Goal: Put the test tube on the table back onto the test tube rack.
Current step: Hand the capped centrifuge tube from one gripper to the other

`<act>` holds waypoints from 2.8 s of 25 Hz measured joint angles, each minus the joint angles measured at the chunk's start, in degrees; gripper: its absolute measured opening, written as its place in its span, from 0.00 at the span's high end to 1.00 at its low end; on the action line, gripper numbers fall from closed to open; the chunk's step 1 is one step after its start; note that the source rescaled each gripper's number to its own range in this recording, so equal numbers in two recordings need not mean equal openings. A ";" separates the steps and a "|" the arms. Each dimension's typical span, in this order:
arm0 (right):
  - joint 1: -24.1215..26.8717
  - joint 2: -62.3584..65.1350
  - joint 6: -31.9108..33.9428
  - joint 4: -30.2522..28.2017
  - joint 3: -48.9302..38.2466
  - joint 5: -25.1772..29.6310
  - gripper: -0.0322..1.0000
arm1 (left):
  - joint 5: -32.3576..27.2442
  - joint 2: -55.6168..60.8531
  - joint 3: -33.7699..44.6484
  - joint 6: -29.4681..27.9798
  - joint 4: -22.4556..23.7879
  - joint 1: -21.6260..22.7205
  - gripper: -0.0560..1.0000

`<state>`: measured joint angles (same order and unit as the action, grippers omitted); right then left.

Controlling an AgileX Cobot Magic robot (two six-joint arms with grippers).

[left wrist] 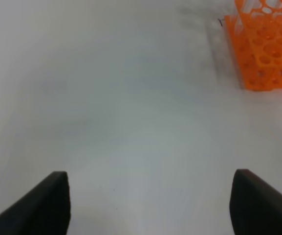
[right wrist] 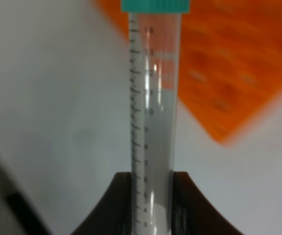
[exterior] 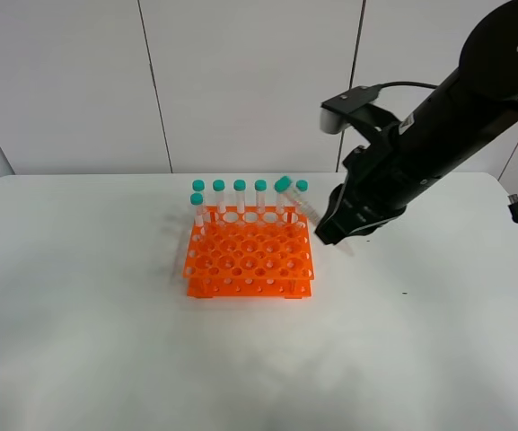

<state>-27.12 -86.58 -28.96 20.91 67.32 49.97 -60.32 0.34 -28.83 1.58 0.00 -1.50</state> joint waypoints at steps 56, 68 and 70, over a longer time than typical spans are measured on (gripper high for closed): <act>-3.60 -6.31 -17.05 16.51 0.11 -3.69 0.93 | 30.19 -79.15 -19.41 44.32 -76.28 -14.92 0.12; -3.60 -6.31 -17.10 16.73 0.11 -4.72 0.93 | 25.12 -86.74 -17.51 55.53 -93.95 -14.92 0.12; -3.60 -6.31 -17.10 16.73 0.11 -4.72 0.93 | 23.23 -87.24 -17.51 56.55 -95.29 -14.92 0.12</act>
<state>-30.72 -92.89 -46.06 37.64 67.43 45.26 -37.09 -86.90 -46.34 58.13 -95.29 -16.42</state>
